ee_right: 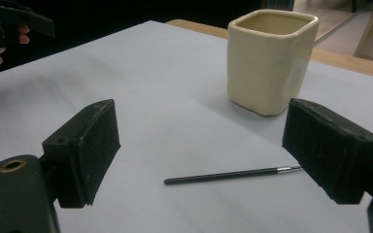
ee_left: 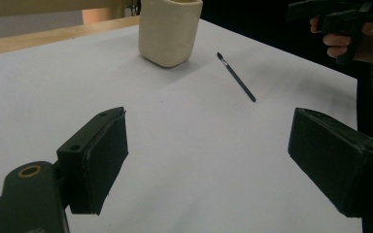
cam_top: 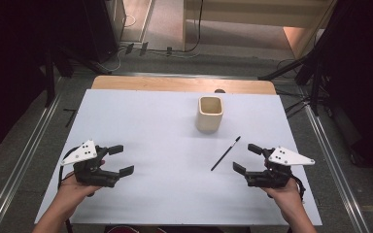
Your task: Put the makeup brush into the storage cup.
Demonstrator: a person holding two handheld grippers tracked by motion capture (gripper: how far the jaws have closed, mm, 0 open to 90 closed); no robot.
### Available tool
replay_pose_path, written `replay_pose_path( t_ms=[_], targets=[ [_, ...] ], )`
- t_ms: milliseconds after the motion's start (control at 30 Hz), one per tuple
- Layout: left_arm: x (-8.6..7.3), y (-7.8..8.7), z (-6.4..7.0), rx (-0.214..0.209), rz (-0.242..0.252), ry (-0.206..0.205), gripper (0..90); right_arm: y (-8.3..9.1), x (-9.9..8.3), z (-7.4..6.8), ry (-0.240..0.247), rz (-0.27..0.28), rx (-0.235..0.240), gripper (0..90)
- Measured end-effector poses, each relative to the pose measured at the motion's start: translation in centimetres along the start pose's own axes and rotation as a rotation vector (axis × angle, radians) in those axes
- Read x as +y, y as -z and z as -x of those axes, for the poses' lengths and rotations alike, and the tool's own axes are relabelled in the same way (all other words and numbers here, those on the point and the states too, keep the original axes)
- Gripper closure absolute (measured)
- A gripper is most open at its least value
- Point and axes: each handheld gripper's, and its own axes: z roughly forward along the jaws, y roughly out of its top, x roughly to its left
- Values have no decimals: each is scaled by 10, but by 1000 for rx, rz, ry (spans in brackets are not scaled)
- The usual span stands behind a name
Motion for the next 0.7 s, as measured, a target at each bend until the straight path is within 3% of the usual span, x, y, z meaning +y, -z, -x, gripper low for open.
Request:
replay_pose_path(
  t_ms=[133,700],
  targets=[
    [0,0,0,1,-4,-1,147,-2,1,2,-17,10,-21,141],
    [0,-2,0,-4,-17,-1,147,-16,6,15,-3,35,-77,143]
  ],
)
